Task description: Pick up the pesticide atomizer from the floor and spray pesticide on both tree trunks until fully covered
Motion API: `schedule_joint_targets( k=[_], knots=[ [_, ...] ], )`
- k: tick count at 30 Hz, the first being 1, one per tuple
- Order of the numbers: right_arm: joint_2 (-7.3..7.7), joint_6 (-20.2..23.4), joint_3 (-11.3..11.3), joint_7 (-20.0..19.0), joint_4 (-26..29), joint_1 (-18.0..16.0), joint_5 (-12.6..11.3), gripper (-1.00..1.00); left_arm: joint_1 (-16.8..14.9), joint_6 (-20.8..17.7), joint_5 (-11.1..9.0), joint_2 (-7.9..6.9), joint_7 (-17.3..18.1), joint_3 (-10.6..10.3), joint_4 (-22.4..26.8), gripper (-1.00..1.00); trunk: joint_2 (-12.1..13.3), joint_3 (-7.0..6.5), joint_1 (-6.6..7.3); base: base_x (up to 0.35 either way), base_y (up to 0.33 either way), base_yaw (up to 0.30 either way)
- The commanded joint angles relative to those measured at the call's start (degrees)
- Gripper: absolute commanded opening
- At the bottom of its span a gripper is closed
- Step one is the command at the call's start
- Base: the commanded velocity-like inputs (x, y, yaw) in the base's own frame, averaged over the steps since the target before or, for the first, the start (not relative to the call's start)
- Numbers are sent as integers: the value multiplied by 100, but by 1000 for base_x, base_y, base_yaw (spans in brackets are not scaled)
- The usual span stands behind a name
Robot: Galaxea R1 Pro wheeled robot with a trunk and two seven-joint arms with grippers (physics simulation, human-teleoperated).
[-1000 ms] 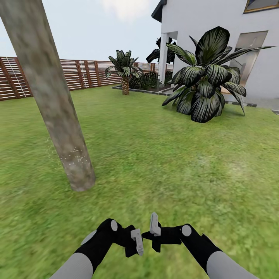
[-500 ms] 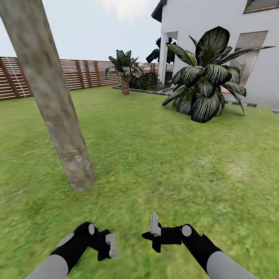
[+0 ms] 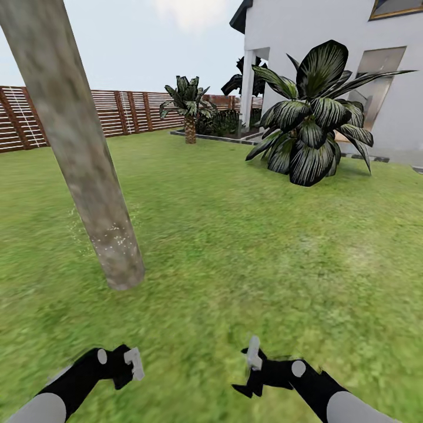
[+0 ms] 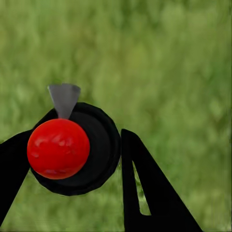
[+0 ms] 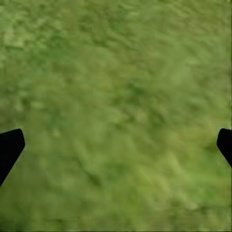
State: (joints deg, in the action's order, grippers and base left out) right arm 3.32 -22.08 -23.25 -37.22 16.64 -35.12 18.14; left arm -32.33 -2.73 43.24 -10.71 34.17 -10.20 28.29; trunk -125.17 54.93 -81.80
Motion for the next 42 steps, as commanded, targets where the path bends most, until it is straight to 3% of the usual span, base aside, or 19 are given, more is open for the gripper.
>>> schedule_joint_targets(
  k=[1,2,3,4,5,6,7,8,10,11,12,15,19,23,33,37,40,42],
  knots=[
    [53,-32,22,583,-486,-3,36,100,-2,-27,-523,126,-564,-15,-314,-100,-2,4,1,0,0,0],
    [80,-35,22,1151,-877,1,25,100,1,-25,-1077,232,-1177,-12,-568,-100,-2,4,1,0,0,0],
    [88,-36,22,1542,-1090,6,16,100,11,-22,-1469,301,-1602,-11,-727,-100,-2,4,1,0,0,0],
    [92,-34,26,2096,-1291,14,-42,100,50,-7,-2063,390,-2198,-10,-970,-100,-2,4,1,0,0,0],
    [90,-34,28,2417,-1365,22,-146,100,97,18,-2442,435,-2546,-12,-1110,-100,-2,4,1,0,0,0],
    [76,-33,33,2815,-1429,58,-425,100,190,146,-2962,475,-2965,-15,-1251,-100,-2,4,1,0,0,0],
    [66,-33,36,3158,-1462,154,-898,100,306,475,-3461,493,-3289,-12,-1339,-100,-2,4,1,0,0,0],
    [62,-33,38,3335,-1475,226,-1244,100,391,727,-3764,495,-3447,-11,-1382,-100,-2,4,1,0,0,0],
    [57,-33,34,3683,-1496,401,-2326,100,692,1395,-4615,499,-3804,-12,-1558,-100,-2,4,1,0,0,0],
    [60,-35,33,3762,-1505,473,-2732,100,847,1627,-4948,499,-3928,-12,-1666,-100,-2,4,1,0,0,0],
    [63,-39,32,3792,-1508,525,-2910,100,939,1762,-5133,497,-3981,-10,-1740,-100,-2,4,1,0,0,0],
    [63,-55,27,3838,-1506,755,-3198,100,1213,2272,-5738,484,-4063,-12,-2034,-100,-2,4,1,0,0,0],
    [56,-59,27,3845,-1495,816,-3245,100,1282,2431,-6075,480,-4036,-15,-2149,-100,-2,4,1,0,0,0],
    [47,-60,38,3841,-1479,825,-3274,100,1321,2441,-6060,529,-3980,-42,-2217,-100,-2,4,1,0,0,0],
    [41,-50,40,3844,-1481,827,-3291,100,1350,2479,-6328,517,-4002,-22,-2218,-100,-2,-31,1,-213,-173,122],
    [-43,-50,40,3855,-1486,831,-3291,100,1365,2479,-6357,532,-4007,-23,-2222,-100,-2,-37,1,-213,-249,263],
    [-71,-50,40,3987,-1488,830,-3296,100,1391,2473,-6385,522,-4044,-12,-2219,-100,-2,-37,1,-82,-289,279],
    [-79,-50,40,4164,-1487,830,-3298,100,1400,2471,-6516,519,-4060,-10,-2216,-100,-2,-37,1,-19,-296,282]
  ],
)
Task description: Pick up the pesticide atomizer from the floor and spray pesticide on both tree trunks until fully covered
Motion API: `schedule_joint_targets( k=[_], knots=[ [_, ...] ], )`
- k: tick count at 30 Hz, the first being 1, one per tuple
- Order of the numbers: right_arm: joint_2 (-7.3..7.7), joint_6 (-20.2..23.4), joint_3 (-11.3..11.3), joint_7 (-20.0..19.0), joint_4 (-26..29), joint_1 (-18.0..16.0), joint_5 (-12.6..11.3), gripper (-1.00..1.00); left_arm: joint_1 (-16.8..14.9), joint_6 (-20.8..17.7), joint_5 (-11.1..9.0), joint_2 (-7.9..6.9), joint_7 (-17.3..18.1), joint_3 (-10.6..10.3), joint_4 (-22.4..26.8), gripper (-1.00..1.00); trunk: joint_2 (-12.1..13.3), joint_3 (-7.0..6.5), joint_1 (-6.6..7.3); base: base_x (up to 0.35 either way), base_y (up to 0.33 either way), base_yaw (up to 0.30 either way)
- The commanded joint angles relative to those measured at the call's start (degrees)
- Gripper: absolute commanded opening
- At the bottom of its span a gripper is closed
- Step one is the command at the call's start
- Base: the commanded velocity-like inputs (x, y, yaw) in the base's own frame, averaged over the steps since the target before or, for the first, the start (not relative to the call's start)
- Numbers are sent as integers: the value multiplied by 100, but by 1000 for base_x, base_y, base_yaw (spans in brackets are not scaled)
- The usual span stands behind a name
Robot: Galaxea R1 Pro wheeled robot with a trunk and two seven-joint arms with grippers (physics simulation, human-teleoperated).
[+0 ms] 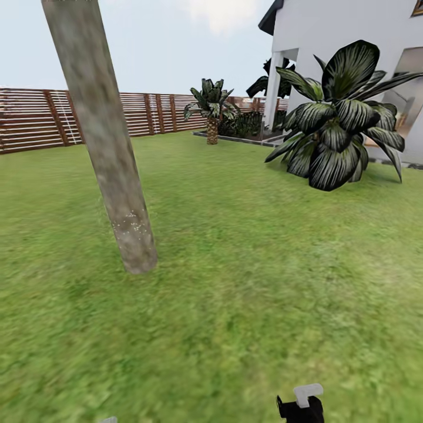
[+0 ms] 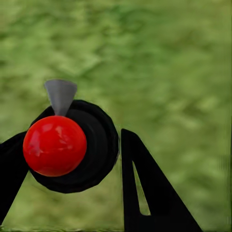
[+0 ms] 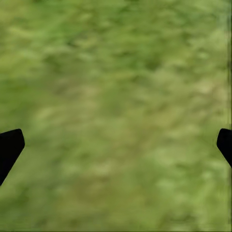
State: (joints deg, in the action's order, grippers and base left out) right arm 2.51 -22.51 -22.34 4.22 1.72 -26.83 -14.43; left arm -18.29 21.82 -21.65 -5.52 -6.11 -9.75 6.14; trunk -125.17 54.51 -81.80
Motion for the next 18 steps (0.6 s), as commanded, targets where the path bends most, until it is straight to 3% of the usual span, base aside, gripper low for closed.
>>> schedule_joint_targets(
  k=[1,7,18],
  knots=[
    [-22,-8,-51,135,4,1,-42,100,-1,15,-170,-2,-33,-56,-4,-100,-2,5,1,-6,-297,282],
    [-178,-8,-51,227,-3,2,-34,100,0,15,-330,-2,-36,-62,-3,-100,-2,5,1,-46,-281,282],
    [-207,-8,-51,228,-5,2,-34,100,1,15,-340,0,-31,-62,1,-100,-2,5,1,-6,-269,284]
  ],
)
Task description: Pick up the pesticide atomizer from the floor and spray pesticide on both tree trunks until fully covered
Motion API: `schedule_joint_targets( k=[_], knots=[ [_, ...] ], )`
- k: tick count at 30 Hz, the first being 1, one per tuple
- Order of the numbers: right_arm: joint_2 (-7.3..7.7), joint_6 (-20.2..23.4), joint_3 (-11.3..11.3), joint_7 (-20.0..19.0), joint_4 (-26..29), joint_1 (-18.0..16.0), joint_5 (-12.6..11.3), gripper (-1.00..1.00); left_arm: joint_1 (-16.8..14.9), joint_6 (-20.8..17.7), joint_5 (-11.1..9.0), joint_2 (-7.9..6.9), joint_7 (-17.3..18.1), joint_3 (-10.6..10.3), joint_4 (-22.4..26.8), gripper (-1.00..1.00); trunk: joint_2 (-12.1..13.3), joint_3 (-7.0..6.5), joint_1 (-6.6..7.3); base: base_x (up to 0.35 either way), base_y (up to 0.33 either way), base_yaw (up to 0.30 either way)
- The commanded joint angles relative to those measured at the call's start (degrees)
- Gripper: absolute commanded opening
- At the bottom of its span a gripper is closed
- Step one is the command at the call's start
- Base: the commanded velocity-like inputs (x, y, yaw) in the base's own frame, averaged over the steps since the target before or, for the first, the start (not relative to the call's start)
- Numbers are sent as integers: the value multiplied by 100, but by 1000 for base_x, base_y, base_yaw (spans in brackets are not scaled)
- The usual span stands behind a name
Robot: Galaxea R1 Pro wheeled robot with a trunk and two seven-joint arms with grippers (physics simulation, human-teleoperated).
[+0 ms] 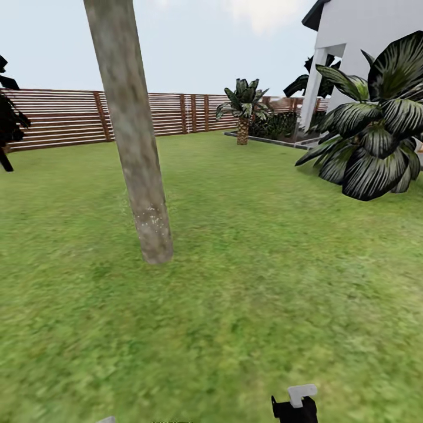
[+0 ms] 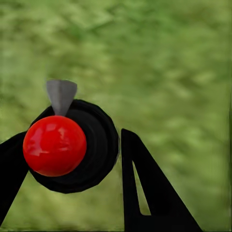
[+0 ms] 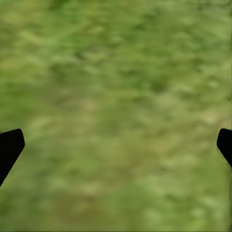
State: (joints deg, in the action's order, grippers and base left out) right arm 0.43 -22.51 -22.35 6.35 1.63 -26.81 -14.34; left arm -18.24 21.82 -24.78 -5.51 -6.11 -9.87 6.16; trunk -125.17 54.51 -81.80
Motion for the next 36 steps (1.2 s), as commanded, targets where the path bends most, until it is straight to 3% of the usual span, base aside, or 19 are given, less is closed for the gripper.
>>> schedule_joint_targets(
  k=[1,9,23,36],
  knots=[
    [1,-8,-50,16,4,1,-43,100,-4,16,-27,0,-31,-50,-1,-100,-2,5,1,-31,-272,285],
    [1,-8,-50,16,4,9,-43,100,-4,16,-24,16,7,-55,9,-100,-2,5,1,-112,-223,285],
    [1,-8,-50,16,4,9,-34,100,-4,-7,75,-35,-18,-92,8,-100,-2,5,1,-1,-2,284],
    [1,-8,-50,16,-2,9,-34,100,-4,-14,10,-56,286,-104,17,-100,-2,7,1,0,0,283]
  ],
)
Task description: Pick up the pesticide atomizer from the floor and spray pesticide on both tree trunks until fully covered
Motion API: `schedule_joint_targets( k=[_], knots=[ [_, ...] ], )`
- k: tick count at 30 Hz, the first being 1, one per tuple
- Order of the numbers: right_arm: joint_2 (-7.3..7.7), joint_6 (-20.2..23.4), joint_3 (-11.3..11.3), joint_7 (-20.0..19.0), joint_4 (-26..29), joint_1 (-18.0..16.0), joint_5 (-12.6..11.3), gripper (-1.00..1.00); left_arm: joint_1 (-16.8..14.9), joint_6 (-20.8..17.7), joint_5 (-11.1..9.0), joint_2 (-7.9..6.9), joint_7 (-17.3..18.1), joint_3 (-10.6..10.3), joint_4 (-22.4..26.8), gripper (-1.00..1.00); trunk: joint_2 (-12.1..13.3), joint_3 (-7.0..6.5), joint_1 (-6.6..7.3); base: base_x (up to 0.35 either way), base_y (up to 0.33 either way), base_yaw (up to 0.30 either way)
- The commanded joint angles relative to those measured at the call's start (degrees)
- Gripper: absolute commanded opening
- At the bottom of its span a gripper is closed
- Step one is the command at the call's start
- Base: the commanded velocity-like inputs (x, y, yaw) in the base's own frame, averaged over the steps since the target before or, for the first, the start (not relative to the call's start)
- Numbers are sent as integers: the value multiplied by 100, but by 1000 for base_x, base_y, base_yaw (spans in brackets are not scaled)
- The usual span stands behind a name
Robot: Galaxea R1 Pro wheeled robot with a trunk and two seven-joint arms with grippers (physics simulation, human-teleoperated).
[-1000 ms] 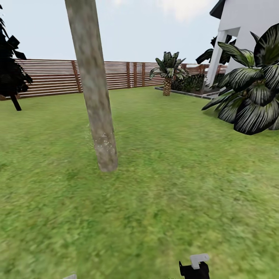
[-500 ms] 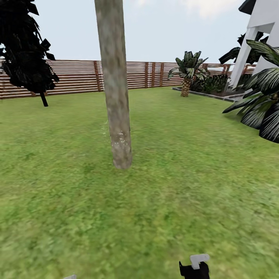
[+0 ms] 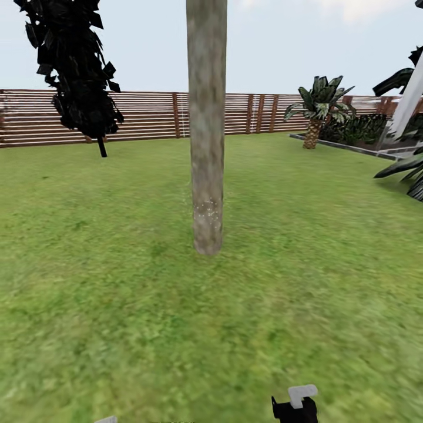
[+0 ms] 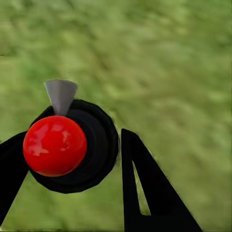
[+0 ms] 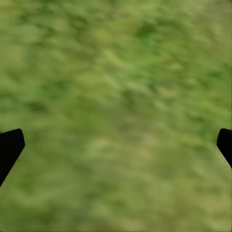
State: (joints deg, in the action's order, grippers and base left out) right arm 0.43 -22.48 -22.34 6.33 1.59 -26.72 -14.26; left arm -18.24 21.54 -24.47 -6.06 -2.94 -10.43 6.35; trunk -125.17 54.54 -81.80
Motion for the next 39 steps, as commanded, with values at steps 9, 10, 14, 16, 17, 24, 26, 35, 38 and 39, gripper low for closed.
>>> schedule_joint_targets(
  k=[9,10,14,16,17,24,26,35,38,39],
  knots=[
    [1,-11,-51,18,-1,0,-42,100,-4,26,24,8,-102,-39,-23,-100,-2,22,1,0,0,283],
    [1,-11,-51,18,-1,0,-42,100,-4,26,18,4,-102,-37,-25,-100,-2,24,1,-6,0,284],
    [1,-11,-51,18,-1,0,-42,100,-4,26,-2,7,-102,-38,-28,-100,-2,33,1,-150,22,283],
    [1,-11,-52,18,-1,0,-42,100,-4,26,-11,8,-102,-36,-28,-100,-2,37,1,-292,76,283],
    [1,-11,-51,18,-1,0,-41,100,-4,26,-13,8,-102,-32,-28,-100,-2,39,1,-312,86,284],
    [1,-11,-54,18,-1,0,-40,100,-4,26,-20,5,-102,-22,-26,-100,-2,54,1,-296,45,283],
    [1,-11,-53,18,-1,0,-39,100,-4,20,-19,4,-107,-18,-28,-100,-2,59,1,-65,2,283],
    [1,-11,-59,18,-1,0,-35,100,-4,17,-17,0,-110,-14,-28,-100,-2,78,1,-4,0,283],
    [1,-11,-59,18,-1,0,-35,100,-4,17,-14,0,-111,-16,-28,-100,-2,85,1,0,0,283],
    [1,-11,-59,18,-1,0,-34,100,-4,17,-14,0,-111,-17,-28,-100,-2,87,1,0,0,283]
  ],
)
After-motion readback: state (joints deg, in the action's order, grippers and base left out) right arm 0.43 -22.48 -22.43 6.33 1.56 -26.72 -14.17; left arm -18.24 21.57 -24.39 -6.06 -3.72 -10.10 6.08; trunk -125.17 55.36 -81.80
